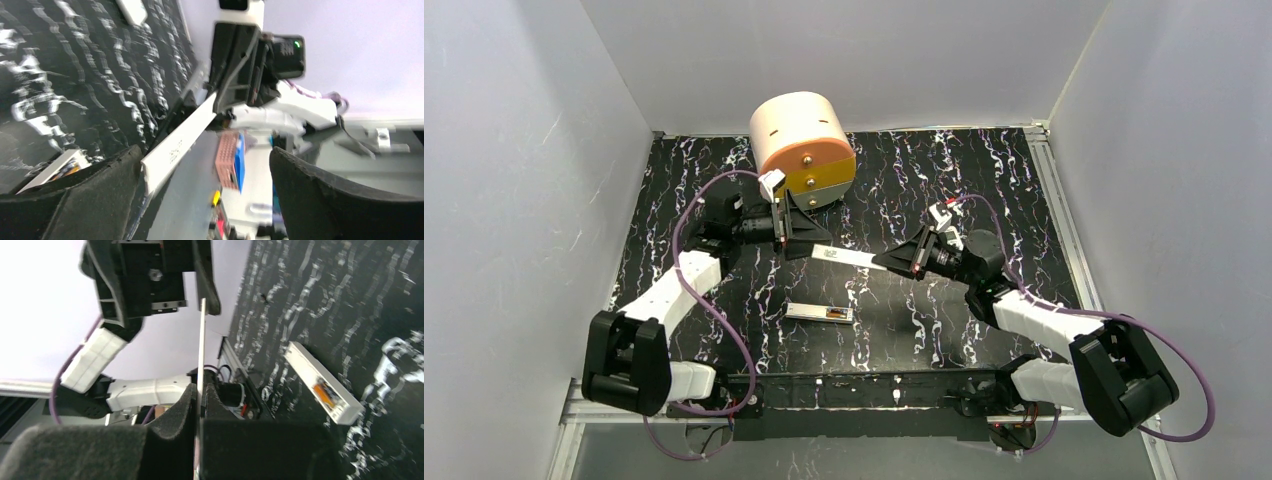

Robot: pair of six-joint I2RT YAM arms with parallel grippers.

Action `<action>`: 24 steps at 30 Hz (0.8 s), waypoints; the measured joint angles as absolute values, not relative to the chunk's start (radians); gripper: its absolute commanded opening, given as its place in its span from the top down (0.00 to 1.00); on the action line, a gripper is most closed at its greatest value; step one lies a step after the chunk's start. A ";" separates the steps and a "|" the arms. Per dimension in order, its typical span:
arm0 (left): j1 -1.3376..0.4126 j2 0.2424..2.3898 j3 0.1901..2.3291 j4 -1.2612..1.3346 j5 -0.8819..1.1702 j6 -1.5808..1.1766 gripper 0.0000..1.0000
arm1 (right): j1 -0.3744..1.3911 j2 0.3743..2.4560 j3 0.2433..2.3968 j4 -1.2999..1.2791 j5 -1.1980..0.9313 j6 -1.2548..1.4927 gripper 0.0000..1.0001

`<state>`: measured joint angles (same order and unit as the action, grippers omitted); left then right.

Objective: Load the batteries into the remote control

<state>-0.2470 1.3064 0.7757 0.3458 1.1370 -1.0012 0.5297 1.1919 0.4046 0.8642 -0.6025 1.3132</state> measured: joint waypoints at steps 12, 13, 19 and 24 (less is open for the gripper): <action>-0.219 1.191 0.864 -0.456 0.470 -0.569 0.20 | 0.665 1.302 0.509 0.499 -0.512 1.114 0.99; -0.219 1.175 0.860 -0.485 0.427 -0.562 0.20 | 0.685 1.321 0.513 0.500 -0.506 1.111 0.99; -0.218 1.046 0.799 -0.578 0.299 -0.554 0.18 | 0.776 1.438 0.541 0.515 -0.466 1.106 0.99; -0.218 1.019 0.746 -0.612 0.271 -0.566 0.21 | 0.823 1.523 0.544 0.599 -0.445 1.138 0.99</action>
